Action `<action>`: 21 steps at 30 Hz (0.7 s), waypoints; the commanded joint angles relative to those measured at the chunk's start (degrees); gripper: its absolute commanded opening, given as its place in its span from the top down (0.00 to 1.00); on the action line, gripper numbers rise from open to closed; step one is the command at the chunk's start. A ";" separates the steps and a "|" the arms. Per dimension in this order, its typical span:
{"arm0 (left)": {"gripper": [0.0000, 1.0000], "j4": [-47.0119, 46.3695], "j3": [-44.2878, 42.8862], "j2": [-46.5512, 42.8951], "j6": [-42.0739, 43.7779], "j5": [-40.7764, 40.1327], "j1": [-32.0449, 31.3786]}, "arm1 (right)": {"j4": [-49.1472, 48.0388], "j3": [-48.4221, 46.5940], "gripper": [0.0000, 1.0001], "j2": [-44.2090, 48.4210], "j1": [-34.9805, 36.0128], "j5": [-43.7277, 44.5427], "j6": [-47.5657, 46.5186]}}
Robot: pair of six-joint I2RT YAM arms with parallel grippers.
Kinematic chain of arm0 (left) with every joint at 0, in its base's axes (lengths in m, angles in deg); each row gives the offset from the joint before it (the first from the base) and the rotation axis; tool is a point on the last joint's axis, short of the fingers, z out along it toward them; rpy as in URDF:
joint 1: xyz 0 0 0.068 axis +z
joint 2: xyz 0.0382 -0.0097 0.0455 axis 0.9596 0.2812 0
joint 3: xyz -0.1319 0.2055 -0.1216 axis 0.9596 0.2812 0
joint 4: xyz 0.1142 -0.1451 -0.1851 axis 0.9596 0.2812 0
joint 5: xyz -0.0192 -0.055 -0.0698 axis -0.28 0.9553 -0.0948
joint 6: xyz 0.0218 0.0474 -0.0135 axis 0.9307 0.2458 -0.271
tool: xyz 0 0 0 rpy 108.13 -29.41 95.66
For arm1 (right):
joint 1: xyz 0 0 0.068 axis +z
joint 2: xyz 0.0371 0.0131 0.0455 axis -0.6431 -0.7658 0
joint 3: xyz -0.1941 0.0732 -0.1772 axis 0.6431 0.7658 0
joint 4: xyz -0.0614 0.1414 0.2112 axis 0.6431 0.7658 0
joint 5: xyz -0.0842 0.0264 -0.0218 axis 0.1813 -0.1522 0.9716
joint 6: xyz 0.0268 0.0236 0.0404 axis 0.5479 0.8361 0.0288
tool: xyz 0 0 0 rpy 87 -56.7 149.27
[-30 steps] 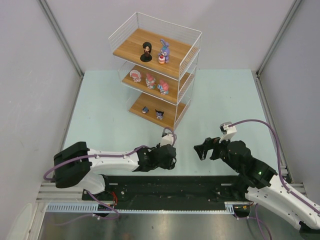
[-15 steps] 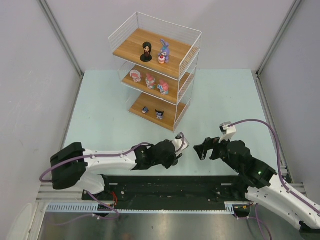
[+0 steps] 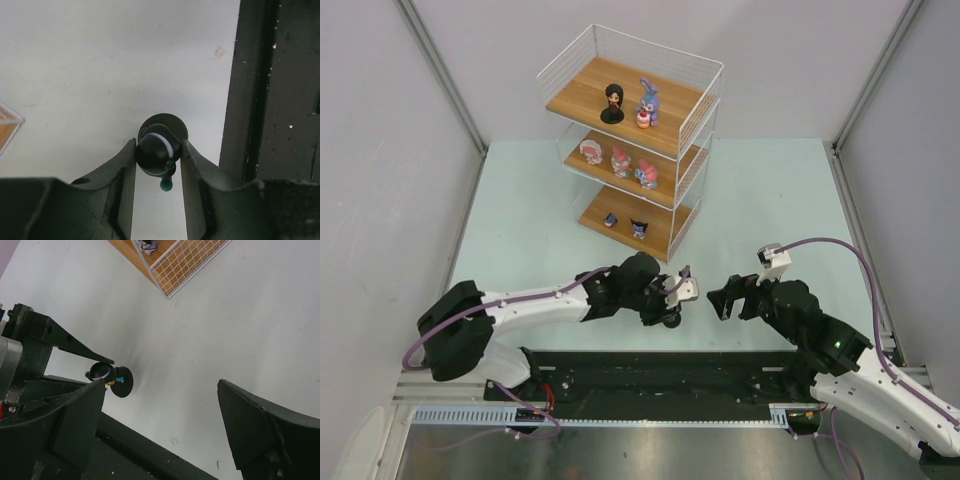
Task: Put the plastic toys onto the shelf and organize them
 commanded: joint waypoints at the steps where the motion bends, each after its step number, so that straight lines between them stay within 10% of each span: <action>1: 0.91 5.78 -4.88 2.69 8.94 8.94 1.32 | -1.42 -2.00 0.00 -0.30 -0.19 0.02 0.00; 21: 0.67 10.02 -5.67 7.80 10.09 11.06 1.50 | -1.50 -1.91 0.00 -0.47 -0.28 0.37 -0.35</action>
